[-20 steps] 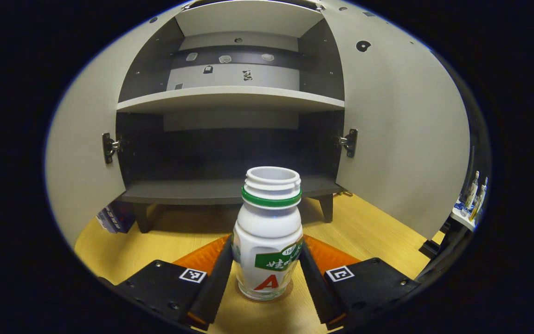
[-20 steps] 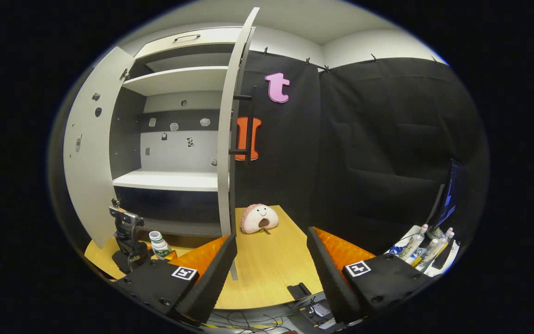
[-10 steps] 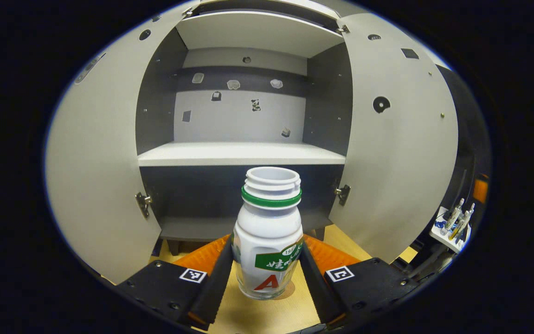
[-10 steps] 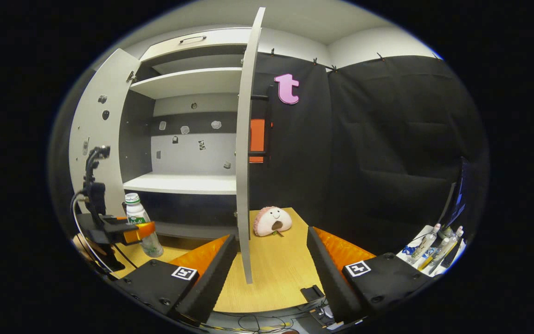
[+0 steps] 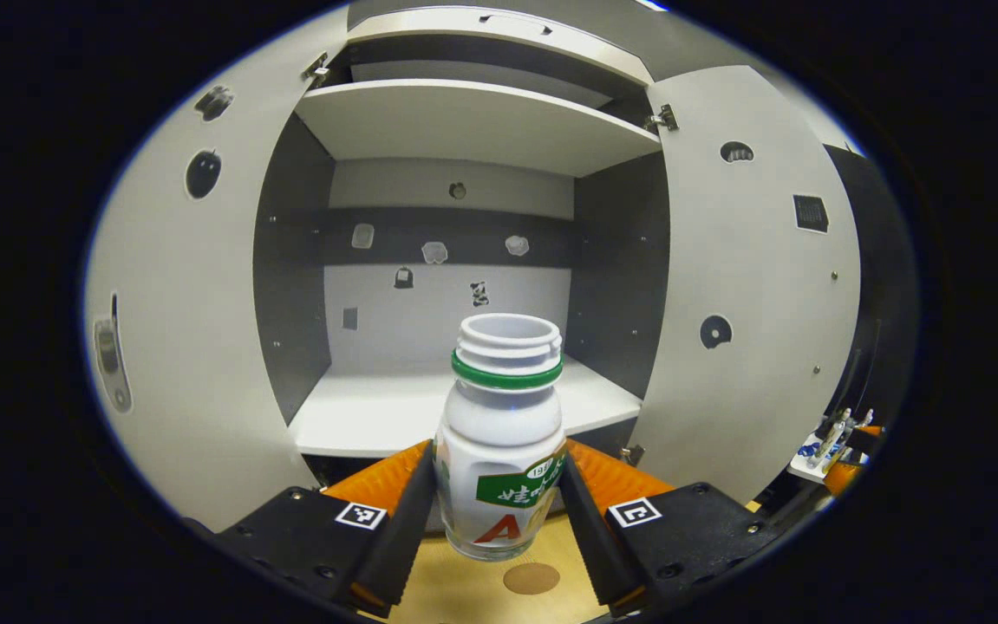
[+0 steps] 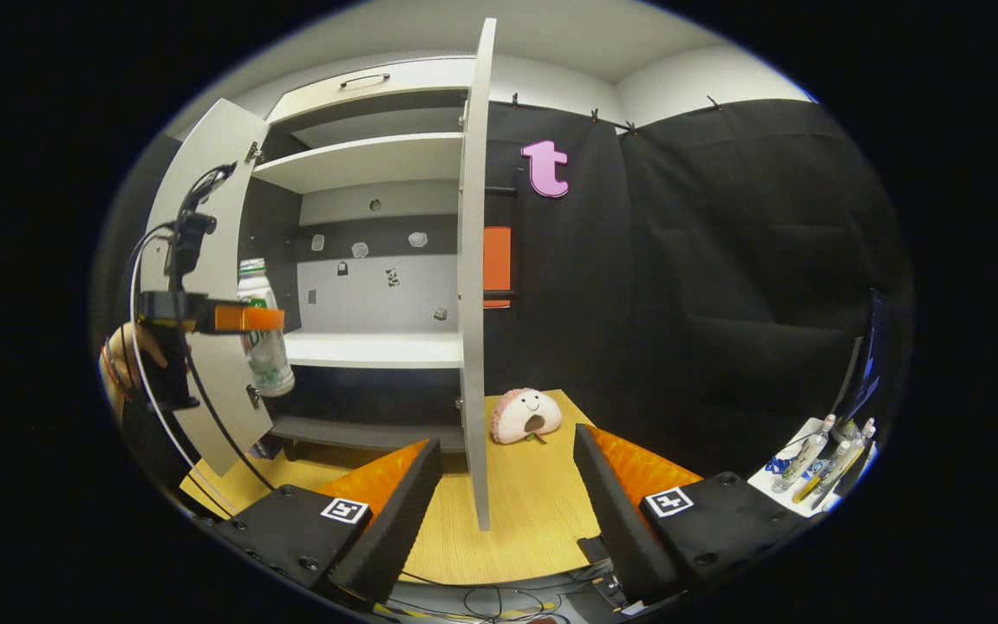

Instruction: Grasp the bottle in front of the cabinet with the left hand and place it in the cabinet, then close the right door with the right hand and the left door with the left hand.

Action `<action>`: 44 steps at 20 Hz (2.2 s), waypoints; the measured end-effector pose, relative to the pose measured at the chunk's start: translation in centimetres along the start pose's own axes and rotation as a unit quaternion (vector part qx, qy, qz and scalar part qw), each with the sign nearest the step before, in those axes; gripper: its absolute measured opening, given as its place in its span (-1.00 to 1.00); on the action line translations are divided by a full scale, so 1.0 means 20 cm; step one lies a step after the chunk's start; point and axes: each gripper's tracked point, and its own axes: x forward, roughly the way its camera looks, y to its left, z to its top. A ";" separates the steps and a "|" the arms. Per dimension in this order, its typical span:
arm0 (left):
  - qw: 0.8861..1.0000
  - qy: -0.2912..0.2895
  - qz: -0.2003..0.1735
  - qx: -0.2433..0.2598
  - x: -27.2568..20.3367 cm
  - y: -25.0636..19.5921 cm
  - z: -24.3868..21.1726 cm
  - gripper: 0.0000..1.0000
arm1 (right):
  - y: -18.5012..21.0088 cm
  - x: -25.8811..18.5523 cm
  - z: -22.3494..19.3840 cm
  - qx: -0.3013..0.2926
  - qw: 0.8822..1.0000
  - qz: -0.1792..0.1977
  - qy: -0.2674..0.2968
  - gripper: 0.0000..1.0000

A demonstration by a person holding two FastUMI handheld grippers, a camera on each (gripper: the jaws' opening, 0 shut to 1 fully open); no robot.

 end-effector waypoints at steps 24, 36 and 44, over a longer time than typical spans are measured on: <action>0.996 0.051 0.050 -0.043 0.83 0.20 0.10 0.59 | -0.34 0.01 0.00 0.014 0.996 -0.083 -0.004 0.99; 0.995 0.058 0.073 -0.043 0.85 0.24 0.06 0.67 | -0.33 0.05 -0.02 0.014 0.996 -0.084 -0.002 0.99; 0.995 0.038 0.088 -0.027 0.71 0.25 0.14 0.91 | -0.33 0.03 -0.03 0.021 0.996 -0.081 -0.006 0.99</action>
